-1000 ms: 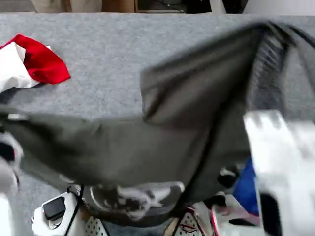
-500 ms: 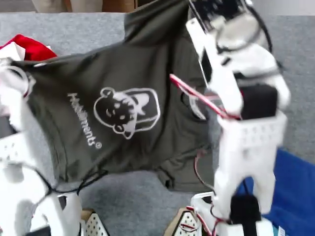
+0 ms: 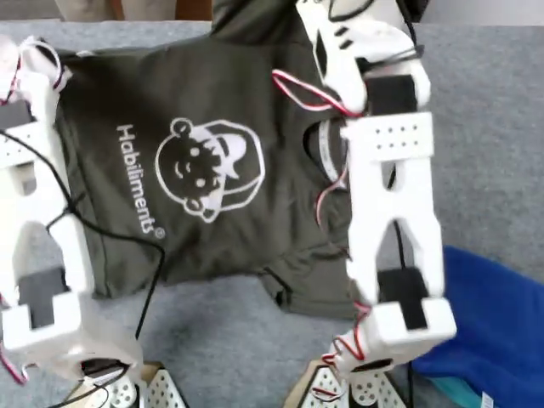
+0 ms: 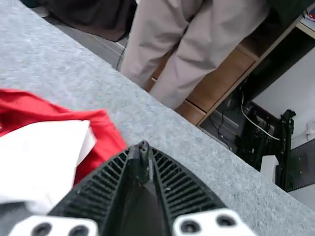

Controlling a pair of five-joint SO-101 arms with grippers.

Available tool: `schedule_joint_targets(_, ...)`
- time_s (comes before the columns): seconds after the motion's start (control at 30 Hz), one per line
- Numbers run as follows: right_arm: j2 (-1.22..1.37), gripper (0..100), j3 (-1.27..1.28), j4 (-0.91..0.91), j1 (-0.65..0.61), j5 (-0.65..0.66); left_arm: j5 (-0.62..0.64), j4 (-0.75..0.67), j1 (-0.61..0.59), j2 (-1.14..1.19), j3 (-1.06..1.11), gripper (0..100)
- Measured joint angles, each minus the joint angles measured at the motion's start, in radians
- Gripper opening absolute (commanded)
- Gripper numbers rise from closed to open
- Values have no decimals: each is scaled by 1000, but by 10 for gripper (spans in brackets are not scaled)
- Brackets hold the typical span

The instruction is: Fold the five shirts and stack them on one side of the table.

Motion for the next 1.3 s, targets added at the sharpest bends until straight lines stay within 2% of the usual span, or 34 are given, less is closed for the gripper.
schedule_joint_targets(0.13,109,5,-132,11,14,0,0,138,12,158,-239,20)
schedule_joint_targets(0.23,150,5,-236,91,15,0,0,264,14,255,-410,20)
schedule_joint_targets(0.47,158,5,-391,476,17,0,-100,638,25,339,-680,19)
schedule_joint_targets(0.63,160,5,-411,787,17,0,-126,919,31,341,-756,19)
schedule_joint_targets(0.8,158,5,-434,980,17,0,-141,1132,31,341,-789,19)
schedule_joint_targets(0.93,124,5,-434,1103,-5,-18,-158,1168,31,341,-746,19)
schedule_joint_targets(1.07,37,5,-387,1120,-2,-52,-161,1171,31,341,-637,19)
schedule_joint_targets(1.3,-184,5,-25,1079,34,-60,-161,1163,31,324,-390,20)
